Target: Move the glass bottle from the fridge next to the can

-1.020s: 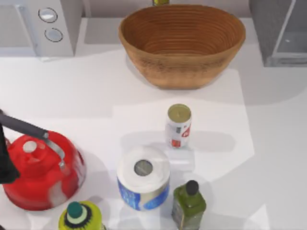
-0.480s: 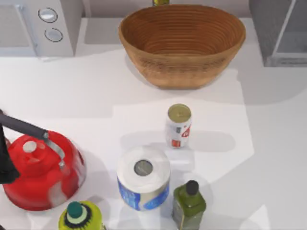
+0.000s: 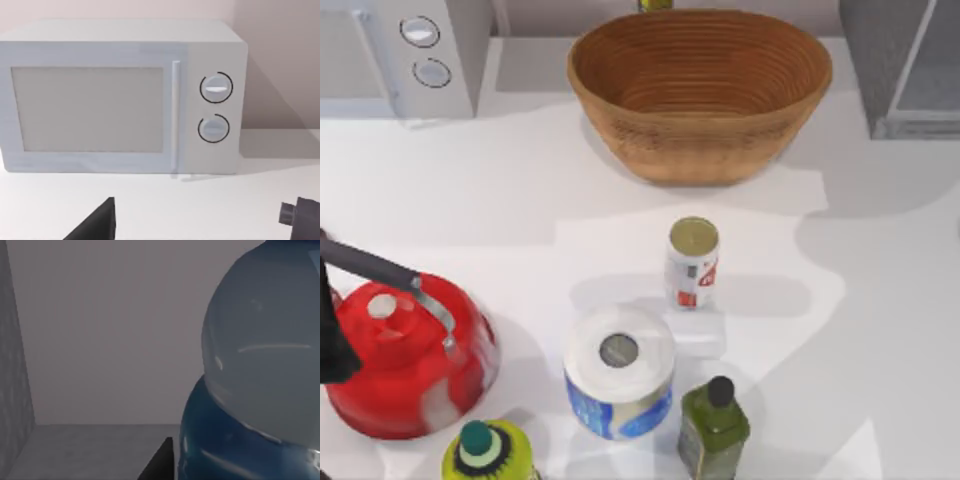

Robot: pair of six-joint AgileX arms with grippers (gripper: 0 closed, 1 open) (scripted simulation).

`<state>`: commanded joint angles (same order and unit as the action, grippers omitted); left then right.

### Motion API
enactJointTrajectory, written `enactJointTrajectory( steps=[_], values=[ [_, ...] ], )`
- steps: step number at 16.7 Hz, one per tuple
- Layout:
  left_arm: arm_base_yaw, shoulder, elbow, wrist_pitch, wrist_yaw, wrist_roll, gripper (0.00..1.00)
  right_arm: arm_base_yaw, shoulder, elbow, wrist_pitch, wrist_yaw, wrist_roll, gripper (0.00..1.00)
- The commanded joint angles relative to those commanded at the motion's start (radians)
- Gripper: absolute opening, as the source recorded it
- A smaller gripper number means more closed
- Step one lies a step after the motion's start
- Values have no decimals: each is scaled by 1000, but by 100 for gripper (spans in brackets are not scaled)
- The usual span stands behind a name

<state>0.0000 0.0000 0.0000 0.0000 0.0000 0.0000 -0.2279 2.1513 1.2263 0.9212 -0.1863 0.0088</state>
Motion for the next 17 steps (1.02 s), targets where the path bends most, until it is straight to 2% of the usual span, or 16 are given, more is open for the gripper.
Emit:
enactJointTrajectory(
  steps=[5,12,17],
  values=[
    [0,0,0,0,0,0,100,-15,-51,-77,35,-12,1,0],
    [0,0,0,0,0,0,100,-72,-300,-509,177,-77,3,0],
    [0,0,0,0,0,0,100,-93,-387,-618,227,-99,3,0]
  ],
)
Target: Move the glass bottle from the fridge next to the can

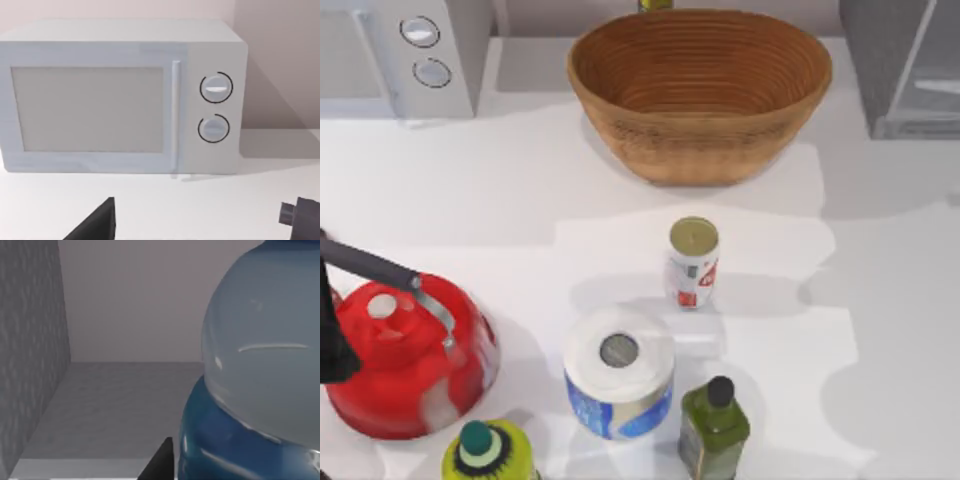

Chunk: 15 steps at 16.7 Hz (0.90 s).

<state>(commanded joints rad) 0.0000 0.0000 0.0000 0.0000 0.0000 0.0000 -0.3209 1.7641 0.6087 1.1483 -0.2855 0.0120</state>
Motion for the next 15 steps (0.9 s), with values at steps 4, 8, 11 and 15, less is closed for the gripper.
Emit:
enactJointTrajectory(
  steps=[4,8,11,15],
  values=[
    [0,0,0,0,0,0,100,7,7,3,-1,3,2,0],
    [0,0,0,0,0,0,100,115,61,-26,88,112,-1,0],
    [0,0,0,0,0,0,100,301,126,-77,202,293,-4,0],
    [0,0,0,0,0,0,100,614,204,-165,368,600,-9,0]
  ],
)
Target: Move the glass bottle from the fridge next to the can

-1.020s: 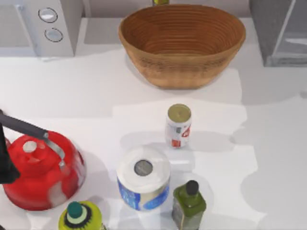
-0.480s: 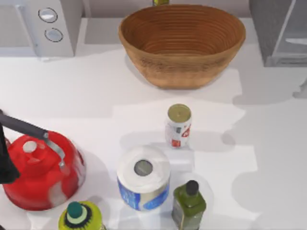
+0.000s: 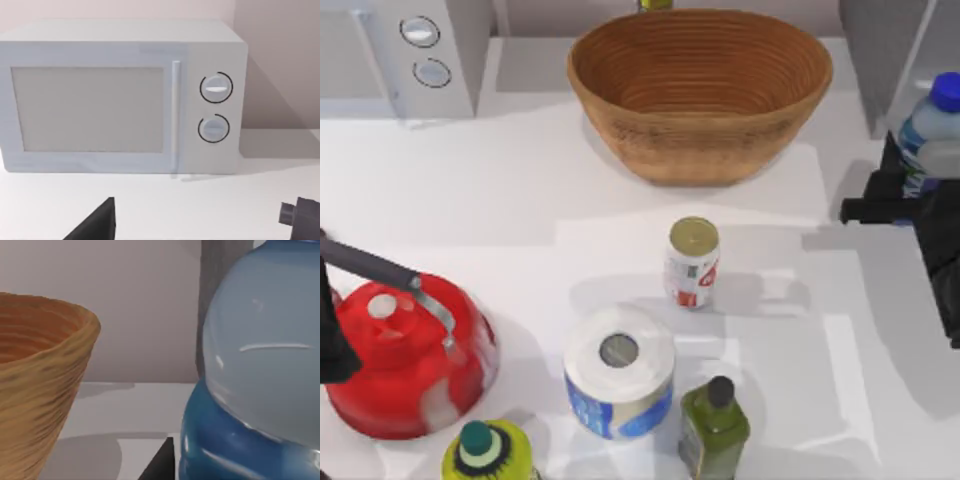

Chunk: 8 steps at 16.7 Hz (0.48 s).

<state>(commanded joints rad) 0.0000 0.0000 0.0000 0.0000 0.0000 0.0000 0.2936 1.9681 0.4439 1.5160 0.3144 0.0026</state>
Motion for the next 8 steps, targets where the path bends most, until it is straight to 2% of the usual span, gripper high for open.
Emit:
enactJointTrajectory(
  steps=[4,8],
  values=[
    [0,0,0,0,0,0,100,229,41,-78,122,227,-4,0],
    [0,0,0,0,0,0,100,292,45,-105,157,290,-6,0]
  ],
)
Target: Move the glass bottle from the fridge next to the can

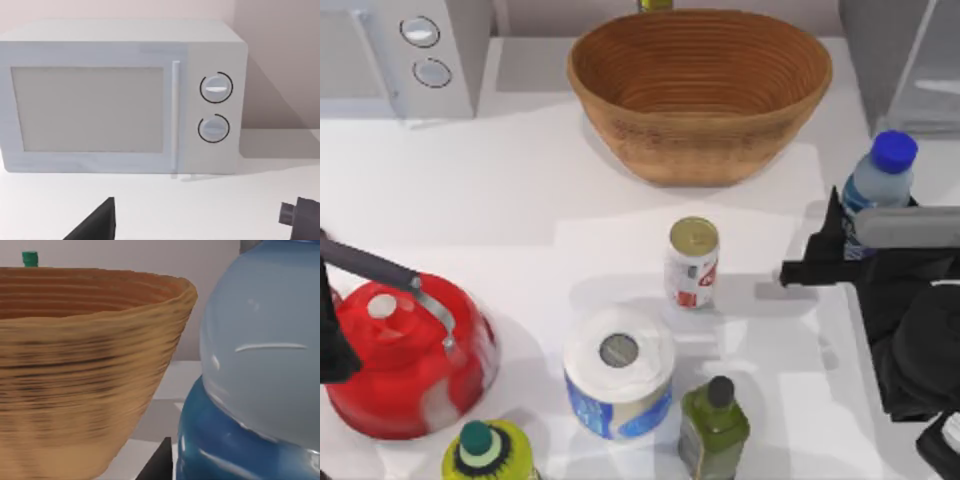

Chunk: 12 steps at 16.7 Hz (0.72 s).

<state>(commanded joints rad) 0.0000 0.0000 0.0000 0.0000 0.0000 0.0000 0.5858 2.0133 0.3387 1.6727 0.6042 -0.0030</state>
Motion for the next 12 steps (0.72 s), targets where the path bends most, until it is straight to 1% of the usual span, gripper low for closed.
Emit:
enactJointTrajectory(
  steps=[8,12],
  values=[
    [0,0,0,0,0,0,100,0,0,0,0,0,0,0],
    [0,0,0,0,0,0,100,0,0,0,0,0,0,30]
  ],
)
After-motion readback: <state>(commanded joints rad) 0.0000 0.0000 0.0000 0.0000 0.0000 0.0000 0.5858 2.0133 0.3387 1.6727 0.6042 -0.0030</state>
